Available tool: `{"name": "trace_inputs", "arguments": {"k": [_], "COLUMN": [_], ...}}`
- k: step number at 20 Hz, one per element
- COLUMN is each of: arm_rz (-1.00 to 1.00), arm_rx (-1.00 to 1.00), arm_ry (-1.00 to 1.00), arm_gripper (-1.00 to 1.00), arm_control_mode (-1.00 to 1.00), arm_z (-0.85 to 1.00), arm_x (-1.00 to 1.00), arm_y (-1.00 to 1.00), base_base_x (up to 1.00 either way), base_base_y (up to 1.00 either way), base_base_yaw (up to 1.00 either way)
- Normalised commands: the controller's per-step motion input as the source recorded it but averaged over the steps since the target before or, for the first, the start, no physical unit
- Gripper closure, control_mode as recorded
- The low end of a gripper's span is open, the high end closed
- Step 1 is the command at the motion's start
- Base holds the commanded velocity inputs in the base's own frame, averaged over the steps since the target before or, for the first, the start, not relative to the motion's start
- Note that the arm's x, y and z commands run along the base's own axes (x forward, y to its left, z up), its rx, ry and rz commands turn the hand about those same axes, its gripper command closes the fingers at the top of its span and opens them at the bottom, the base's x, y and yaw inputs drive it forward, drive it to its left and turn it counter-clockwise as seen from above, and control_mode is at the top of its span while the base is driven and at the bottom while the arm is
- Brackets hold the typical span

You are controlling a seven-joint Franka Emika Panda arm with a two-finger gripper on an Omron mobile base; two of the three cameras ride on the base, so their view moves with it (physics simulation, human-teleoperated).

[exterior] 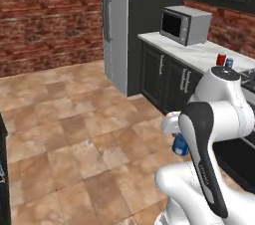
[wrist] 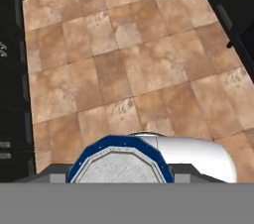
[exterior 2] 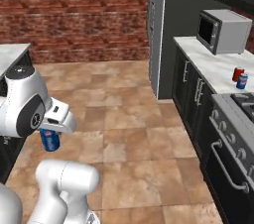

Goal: Four empty soda cans are scattered around the kitchen. Gather all the cans and cluster them next to the stove for recycling.

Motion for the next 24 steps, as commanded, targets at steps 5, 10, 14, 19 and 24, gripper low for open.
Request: {"name": "trace_inputs", "arguments": {"k": [5, 10, 14, 19, 24], "arm_rz": [0.00, 0.00, 0.00, 0.00, 0.00], "arm_rx": [0.00, 0.00, 0.00, 0.00, 0.00], "arm_ry": [0.00, 0.00, 0.00, 0.00, 0.00], "arm_gripper": [1.00, 1.00, 1.00, 1.00, 1.00], "arm_control_mode": [1.00, 1.00, 1.00, 1.00, 1.00], "arm_z": [0.00, 0.00, 0.00, 0.00, 0.00], "arm_x": [0.00, 0.00, 0.00, 0.00, 0.00], "arm_y": [0.00, 0.00, 0.00, 0.00, 0.00], "base_base_x": [0.95, 0.77, 0.42, 0.46, 0.69], "base_base_y": [-0.06, -0.05, 0.00, 0.00, 0.07], "base_base_yaw": [-0.20, -0.28, -0.41, -0.48, -0.50]}}
